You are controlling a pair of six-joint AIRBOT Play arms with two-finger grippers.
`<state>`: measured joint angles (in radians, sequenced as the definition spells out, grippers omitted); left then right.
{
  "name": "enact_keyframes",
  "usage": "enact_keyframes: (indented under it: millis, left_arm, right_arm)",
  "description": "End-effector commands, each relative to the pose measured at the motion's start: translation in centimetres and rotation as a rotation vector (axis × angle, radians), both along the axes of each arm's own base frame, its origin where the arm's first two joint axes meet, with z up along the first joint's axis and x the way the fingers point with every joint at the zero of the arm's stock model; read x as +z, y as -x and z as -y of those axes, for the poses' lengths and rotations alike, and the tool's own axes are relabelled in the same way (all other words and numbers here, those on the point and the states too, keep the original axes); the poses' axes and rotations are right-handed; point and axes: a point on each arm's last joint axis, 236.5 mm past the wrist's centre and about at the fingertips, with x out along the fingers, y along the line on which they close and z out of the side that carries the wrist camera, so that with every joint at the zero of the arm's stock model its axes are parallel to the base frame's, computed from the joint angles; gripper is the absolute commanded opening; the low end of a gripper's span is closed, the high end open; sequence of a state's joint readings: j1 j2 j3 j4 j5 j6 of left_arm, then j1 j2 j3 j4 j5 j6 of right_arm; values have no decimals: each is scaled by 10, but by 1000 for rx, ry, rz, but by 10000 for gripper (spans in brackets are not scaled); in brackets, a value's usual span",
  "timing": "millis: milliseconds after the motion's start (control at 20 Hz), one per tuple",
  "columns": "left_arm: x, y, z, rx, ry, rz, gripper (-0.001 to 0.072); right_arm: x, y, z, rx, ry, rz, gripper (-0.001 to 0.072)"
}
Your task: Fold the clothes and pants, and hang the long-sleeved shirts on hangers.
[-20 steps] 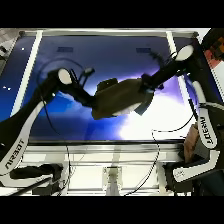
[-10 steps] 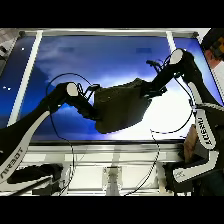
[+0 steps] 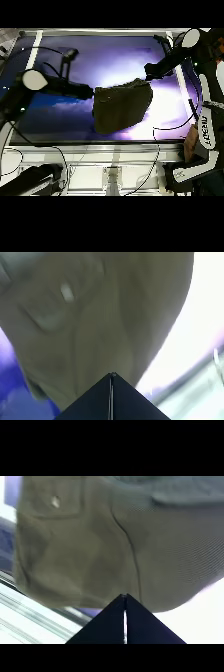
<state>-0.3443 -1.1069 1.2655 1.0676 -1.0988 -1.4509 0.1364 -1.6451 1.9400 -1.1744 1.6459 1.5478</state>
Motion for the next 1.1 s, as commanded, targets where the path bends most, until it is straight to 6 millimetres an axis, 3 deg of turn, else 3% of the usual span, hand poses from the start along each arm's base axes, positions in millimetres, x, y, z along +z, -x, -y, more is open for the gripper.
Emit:
enact_keyframes:
  millis: [0,150,200,350,450,550,650,700,800,850,950,1050]
  left_arm:
    - [35,-29,-27,84,24,161,20]
    - [21,-31,-44,78,-19,148,19]
    - [12,-31,-49,88,-27,130,19]
    - [-38,-24,-60,89,-43,29,19]
    - [-73,-14,-49,8,-28,-25,20]
    - [-102,-23,-39,30,17,-101,49]
    - [-132,-38,-35,73,41,-162,382]
    - [-151,-38,-35,76,32,-208,416]
    - [-184,-30,-34,85,25,-326,416]
    - [-195,-26,-34,79,19,-366,415]
    - [-207,-22,-34,75,13,-403,415]
    - [-209,-22,-34,74,12,-409,415]
  right_arm:
    - [26,-17,-30,32,-152,104,16]
    - [58,-30,-55,26,-345,175,15]
    - [60,-29,-56,31,-355,176,15]
    - [51,-17,-59,53,-363,124,15]
    - [52,-6,-72,88,-437,88,16]
    - [60,4,-83,132,-499,71,18]
    - [60,7,-83,130,-500,56,20]
    - [58,9,-82,132,-495,42,24]
    - [57,16,-82,128,-492,5,58]
    - [56,18,-81,134,-489,-5,129]
    - [55,20,-81,138,-486,-11,325]
    - [55,20,-81,138,-486,-11,350]
